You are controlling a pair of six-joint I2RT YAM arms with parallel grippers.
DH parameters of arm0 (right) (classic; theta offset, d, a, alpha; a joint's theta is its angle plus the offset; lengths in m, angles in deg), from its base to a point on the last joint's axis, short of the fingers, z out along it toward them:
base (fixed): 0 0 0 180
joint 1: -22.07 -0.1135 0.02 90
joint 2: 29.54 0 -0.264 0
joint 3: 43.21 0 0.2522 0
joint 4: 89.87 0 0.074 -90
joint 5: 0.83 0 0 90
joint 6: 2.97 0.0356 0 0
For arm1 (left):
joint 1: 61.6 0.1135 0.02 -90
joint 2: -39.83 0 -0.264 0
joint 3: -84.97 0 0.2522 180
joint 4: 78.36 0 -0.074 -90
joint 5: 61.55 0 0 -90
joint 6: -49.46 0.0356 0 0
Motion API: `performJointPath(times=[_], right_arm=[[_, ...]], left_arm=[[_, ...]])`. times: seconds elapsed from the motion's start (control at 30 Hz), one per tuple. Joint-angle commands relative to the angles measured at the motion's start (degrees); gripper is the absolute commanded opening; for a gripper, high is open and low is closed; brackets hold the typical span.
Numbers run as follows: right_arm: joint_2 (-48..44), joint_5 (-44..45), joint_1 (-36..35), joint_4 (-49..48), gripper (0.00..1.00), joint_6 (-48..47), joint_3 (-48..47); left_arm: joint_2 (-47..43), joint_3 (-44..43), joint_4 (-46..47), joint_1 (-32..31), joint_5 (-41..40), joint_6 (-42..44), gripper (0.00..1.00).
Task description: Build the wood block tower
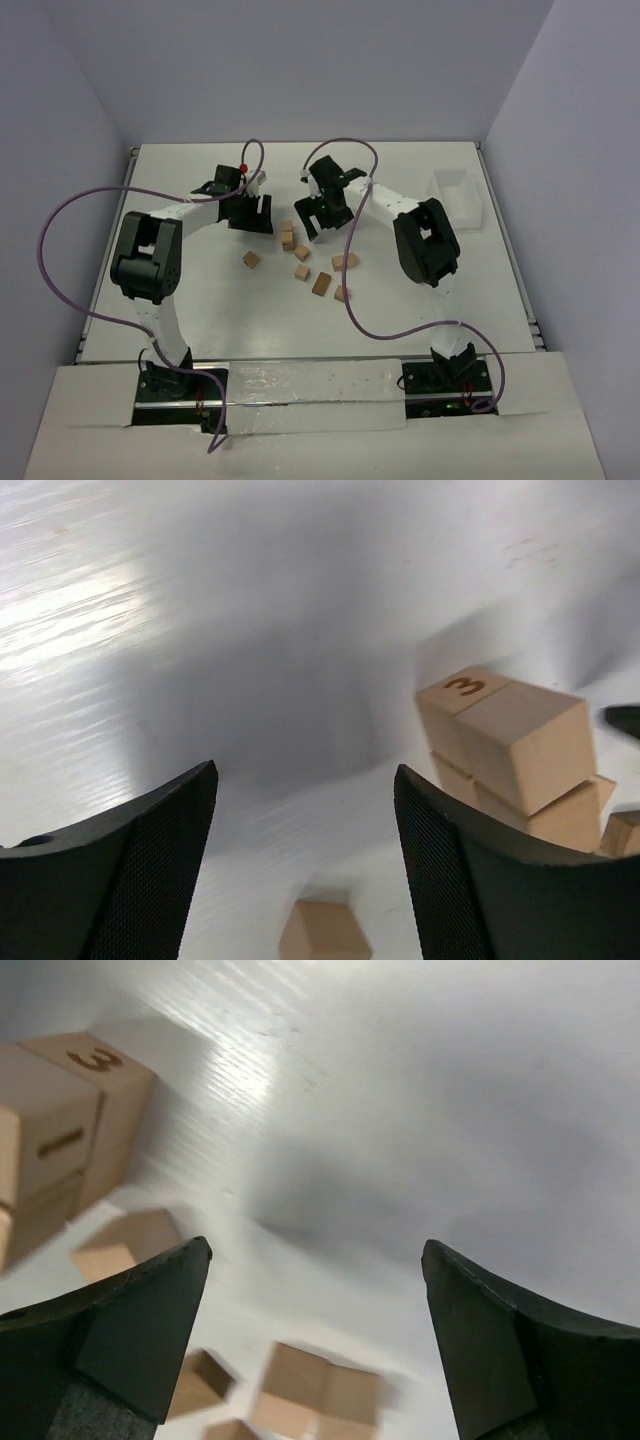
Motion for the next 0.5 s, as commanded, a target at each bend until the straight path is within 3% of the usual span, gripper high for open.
performJointPath(times=[0.0, 0.1, 0.27, 0.47], right_arm=[[-7.92, -7.50, 2.90, 2.56, 0.96, -17.15, 0.38], [-13.43, -14.97, 2.91, 2.71, 0.98, -32.84, 3.39], [-17.56, -28.01, 2.91, 6.72, 1.00, -51.20, 3.95], [-13.48, -32.57, 3.17, 15.59, 1.00, -53.98, -3.33]], left_arm=[[-6.26, 0.68, -0.73, 2.12, 1.66, 2.15, 0.80], [-10.77, 1.11, -2.50, 4.06, 6.79, 4.30, 0.86], [-18.54, 1.98, -6.36, 7.01, 18.69, 10.69, 0.99], [-30.05, 9.76, -5.96, 7.42, 21.39, 11.97, 0.99]])
